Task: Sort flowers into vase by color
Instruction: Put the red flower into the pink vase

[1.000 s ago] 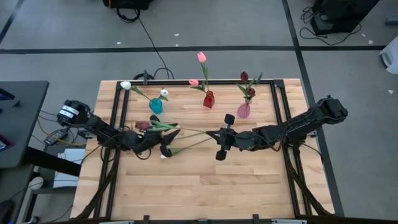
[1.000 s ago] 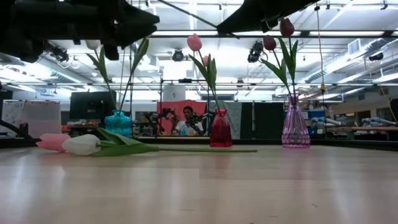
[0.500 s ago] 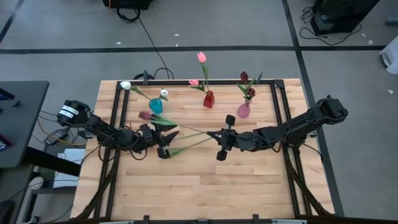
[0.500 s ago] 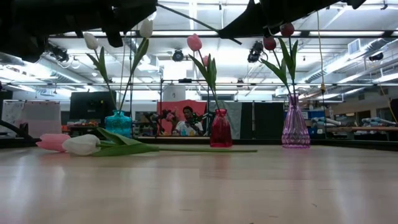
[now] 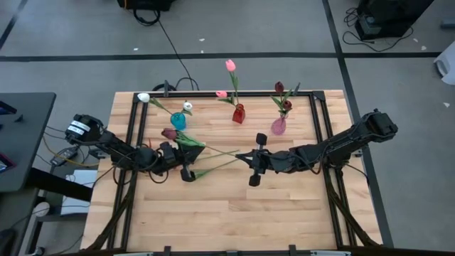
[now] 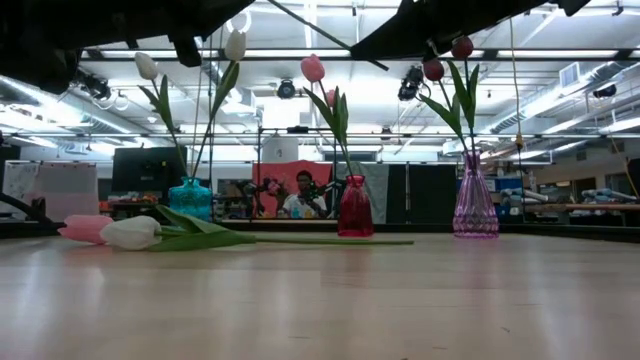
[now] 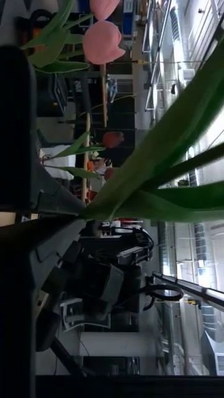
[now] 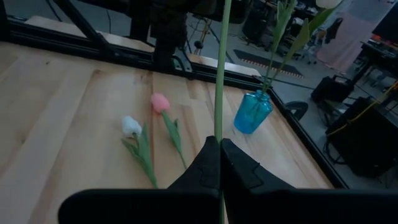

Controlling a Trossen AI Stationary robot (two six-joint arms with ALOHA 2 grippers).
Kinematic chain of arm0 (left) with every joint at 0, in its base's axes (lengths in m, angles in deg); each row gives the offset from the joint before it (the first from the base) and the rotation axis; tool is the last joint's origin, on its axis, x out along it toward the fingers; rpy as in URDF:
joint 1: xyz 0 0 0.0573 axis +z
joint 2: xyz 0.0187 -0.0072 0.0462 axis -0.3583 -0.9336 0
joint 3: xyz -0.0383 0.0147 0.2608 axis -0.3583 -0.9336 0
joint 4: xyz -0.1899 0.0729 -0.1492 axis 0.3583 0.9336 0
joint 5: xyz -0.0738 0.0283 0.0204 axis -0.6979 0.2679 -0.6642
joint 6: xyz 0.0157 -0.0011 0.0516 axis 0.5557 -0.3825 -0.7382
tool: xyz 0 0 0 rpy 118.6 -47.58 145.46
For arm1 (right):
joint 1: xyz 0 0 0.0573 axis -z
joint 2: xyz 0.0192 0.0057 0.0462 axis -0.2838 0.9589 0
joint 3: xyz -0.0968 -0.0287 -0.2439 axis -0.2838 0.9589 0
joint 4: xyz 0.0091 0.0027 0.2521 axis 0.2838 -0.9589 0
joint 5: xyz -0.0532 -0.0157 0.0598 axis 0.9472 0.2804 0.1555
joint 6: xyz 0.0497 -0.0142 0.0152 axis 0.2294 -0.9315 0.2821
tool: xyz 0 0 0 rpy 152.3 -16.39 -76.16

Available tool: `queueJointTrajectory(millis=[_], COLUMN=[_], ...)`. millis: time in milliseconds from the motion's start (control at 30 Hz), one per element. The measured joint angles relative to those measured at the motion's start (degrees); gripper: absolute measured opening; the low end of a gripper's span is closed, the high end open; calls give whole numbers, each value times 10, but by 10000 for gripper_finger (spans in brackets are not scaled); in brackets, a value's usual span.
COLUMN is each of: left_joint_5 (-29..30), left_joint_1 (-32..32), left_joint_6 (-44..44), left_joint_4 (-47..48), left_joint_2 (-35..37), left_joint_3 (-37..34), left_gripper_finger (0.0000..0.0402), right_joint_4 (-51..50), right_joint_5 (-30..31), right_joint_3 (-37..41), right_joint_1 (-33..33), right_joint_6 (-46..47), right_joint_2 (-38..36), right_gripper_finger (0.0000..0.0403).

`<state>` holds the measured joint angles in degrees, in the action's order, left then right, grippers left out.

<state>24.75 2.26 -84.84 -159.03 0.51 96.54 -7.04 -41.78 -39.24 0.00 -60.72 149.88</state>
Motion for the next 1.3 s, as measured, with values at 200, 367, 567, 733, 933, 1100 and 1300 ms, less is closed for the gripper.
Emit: queueJointTrajectory(millis=[200,367,567,733,933,1100,1300], left_joint_5=[7,4,1,-3,6,33,37], left_joint_1=[1,2,5,5,7,8,16], left_joint_6=[15,8,-1,-13,-13,-10,6], left_joint_4=[2,3,3,9,21,76,288], left_joint_2=[0,0,0,0,0,0,0], left_joint_3=[0,0,0,0,0,10,105], left_gripper_finger=[63,117,97,16,19,16,15], right_joint_4=[0,0,0,-3,-21,-20,-11], right_joint_5=[-2,-2,-2,7,-4,-13,-67], right_joint_3=[0,0,0,0,0,0,-15], right_joint_1=[0,0,0,2,18,30,58], right_joint_6=[-7,-8,-9,-8,23,44,78], right_joint_2=[0,0,0,0,0,0,20], right_gripper_finger=[8,8,8,15,75,155,218])
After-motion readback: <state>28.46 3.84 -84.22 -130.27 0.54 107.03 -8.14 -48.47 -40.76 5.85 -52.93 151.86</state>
